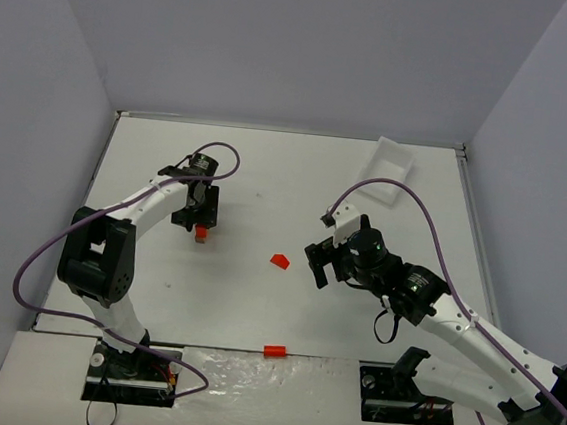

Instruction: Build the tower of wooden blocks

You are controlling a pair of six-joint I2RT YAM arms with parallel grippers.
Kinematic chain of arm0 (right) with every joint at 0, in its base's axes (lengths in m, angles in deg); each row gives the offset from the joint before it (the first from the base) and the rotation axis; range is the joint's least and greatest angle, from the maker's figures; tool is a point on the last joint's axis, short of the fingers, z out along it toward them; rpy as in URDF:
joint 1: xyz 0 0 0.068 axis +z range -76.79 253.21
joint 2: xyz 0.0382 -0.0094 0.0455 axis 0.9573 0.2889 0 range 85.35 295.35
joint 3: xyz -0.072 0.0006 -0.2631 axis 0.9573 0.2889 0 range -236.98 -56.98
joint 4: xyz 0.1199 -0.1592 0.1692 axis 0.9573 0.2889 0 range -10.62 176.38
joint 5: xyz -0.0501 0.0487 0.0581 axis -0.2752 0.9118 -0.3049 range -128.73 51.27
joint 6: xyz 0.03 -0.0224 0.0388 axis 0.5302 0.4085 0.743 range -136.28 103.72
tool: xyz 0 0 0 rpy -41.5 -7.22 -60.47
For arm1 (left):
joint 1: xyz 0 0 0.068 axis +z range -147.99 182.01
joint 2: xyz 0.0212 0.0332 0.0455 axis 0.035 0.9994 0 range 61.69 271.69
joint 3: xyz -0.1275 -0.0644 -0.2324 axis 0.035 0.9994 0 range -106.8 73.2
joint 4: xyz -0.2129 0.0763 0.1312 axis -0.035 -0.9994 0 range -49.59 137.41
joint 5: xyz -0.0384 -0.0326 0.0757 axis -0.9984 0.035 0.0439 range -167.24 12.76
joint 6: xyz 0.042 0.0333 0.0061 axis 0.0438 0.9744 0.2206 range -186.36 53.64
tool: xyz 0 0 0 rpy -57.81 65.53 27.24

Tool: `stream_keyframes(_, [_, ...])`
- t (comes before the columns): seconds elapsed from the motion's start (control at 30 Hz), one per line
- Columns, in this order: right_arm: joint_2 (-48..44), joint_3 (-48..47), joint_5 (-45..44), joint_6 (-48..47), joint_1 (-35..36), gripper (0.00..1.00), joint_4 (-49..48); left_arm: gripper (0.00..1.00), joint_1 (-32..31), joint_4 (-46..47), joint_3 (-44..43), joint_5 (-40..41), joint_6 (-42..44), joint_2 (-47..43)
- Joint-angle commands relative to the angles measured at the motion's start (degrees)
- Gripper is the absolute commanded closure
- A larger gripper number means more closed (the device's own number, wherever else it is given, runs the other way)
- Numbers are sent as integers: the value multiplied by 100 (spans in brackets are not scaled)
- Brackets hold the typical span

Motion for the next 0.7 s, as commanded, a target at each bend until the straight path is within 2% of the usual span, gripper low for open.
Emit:
stream_keyframes(0.0, [67,-208,42,-26,-37,0,-348,46,48,-31,-69,99,84,-97])
stream_keyframes(0.67, [107,-215,62,-35,-37,0,-348,46,42,-23,-113,-135,111,-269])
